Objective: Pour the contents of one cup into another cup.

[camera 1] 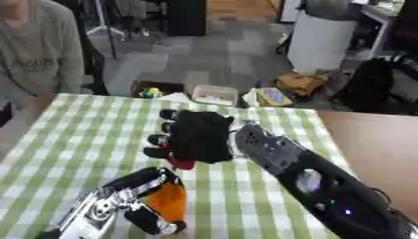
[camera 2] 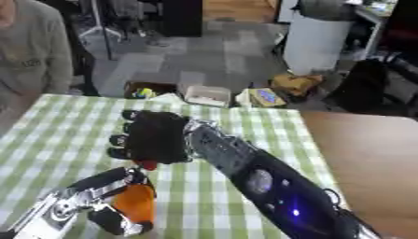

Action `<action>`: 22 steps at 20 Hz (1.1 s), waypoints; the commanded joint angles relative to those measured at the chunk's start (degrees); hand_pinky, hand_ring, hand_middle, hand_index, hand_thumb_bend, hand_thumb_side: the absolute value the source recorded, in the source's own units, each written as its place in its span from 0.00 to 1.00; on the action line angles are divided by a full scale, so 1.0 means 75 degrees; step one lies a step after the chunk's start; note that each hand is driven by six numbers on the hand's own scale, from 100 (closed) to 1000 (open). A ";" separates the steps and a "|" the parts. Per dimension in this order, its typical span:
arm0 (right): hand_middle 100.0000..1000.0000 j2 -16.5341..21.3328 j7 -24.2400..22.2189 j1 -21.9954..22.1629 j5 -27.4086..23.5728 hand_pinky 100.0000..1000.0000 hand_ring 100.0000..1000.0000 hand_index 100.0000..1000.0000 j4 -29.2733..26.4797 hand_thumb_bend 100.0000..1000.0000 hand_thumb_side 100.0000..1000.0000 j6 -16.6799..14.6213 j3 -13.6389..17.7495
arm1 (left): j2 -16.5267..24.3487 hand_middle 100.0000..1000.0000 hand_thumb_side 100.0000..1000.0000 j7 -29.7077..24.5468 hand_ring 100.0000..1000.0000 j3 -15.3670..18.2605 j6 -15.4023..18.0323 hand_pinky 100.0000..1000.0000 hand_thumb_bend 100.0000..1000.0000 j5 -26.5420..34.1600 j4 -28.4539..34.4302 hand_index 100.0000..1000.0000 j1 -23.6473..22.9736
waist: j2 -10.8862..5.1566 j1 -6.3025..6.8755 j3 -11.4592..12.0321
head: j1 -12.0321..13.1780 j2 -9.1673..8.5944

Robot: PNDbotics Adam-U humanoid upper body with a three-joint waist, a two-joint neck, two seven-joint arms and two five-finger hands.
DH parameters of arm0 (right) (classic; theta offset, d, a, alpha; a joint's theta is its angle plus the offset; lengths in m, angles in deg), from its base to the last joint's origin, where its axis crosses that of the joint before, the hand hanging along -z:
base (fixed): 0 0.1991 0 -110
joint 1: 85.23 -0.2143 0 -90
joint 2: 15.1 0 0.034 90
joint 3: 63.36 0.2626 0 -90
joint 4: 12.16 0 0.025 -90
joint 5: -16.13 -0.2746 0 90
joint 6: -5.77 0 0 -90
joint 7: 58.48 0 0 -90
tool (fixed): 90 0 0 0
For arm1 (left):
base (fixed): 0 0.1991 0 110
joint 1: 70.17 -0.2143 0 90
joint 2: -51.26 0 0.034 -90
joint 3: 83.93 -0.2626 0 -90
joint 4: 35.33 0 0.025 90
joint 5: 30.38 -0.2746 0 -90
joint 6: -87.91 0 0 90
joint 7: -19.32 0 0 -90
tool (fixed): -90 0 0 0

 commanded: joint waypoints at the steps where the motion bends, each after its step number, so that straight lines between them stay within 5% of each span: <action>1: 0.61 0.0137 0.0058 -0.0189 0.0091 0.62 0.30 0.87 -0.0077 0.00 0.00 0.0005 0.0046 | 0.0047 0.30 0.10 -0.0026 0.37 0.0095 0.0010 0.39 0.31 -0.0021 0.0127 0.64 0.0172 | -0.0146 0.0019 -0.0010 | 0.0020 -0.0065; 22: 0.62 0.0185 0.0116 -0.0240 0.0258 0.63 0.31 0.86 -0.0096 0.00 0.00 -0.0083 -0.0015 | 0.0056 0.30 0.10 -0.0057 0.37 0.0099 0.0016 0.39 0.32 -0.0029 0.0127 0.64 0.0189 | -0.0178 -0.0006 -0.0033 | 0.0049 -0.0111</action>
